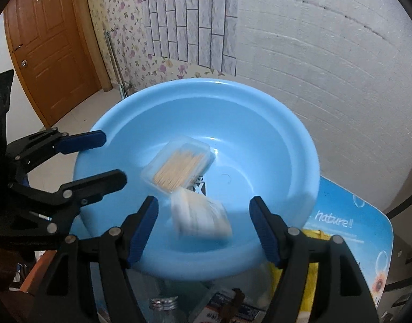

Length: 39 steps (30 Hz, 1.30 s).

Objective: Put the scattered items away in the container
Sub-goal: 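Move both grippers back to the table and grasp the frosted plastic box with the left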

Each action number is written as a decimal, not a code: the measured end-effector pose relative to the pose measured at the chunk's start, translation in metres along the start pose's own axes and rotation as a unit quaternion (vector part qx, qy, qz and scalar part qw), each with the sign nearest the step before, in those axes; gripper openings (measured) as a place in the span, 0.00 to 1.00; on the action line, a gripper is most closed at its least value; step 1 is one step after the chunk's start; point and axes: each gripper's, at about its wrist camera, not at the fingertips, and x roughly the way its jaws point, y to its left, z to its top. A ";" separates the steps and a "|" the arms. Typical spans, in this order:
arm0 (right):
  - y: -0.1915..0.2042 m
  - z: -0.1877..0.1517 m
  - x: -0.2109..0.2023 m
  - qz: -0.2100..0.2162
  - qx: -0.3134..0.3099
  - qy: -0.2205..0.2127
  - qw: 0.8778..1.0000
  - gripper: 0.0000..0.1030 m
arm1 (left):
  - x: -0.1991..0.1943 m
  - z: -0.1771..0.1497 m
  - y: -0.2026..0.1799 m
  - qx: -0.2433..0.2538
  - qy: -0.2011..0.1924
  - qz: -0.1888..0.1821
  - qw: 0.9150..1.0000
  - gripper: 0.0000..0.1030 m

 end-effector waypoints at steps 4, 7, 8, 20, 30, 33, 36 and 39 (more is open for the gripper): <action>-0.001 -0.005 -0.013 0.004 0.009 -0.015 1.000 0.69 | -0.015 -0.008 -0.007 0.003 -0.008 0.004 1.000 0.65; -0.005 -0.012 -0.027 0.009 0.015 -0.029 0.999 0.69 | -0.024 -0.013 -0.010 0.003 -0.008 0.004 1.000 0.69; -0.005 -0.014 -0.031 0.008 0.016 -0.033 0.999 0.69 | -0.027 -0.015 -0.013 0.002 -0.007 0.003 1.000 0.71; -0.026 -0.056 -0.064 0.011 0.069 -0.060 0.996 0.69 | -0.044 -0.052 -0.028 0.007 0.010 -0.004 1.000 0.82; -0.005 -0.095 -0.062 0.031 0.041 -0.042 0.998 0.61 | -0.031 -0.083 -0.039 0.016 0.047 -0.018 0.999 0.83; 0.001 -0.101 -0.060 0.030 0.028 -0.039 0.998 0.57 | -0.027 -0.091 -0.042 0.020 0.054 -0.025 0.998 0.83; 0.006 -0.108 -0.061 0.033 0.020 -0.037 0.999 0.54 | -0.023 -0.097 -0.044 0.020 0.061 -0.031 0.997 0.83; 0.009 -0.108 -0.061 0.044 0.016 -0.034 0.998 0.50 | -0.020 -0.100 -0.048 0.022 0.067 -0.037 0.997 0.83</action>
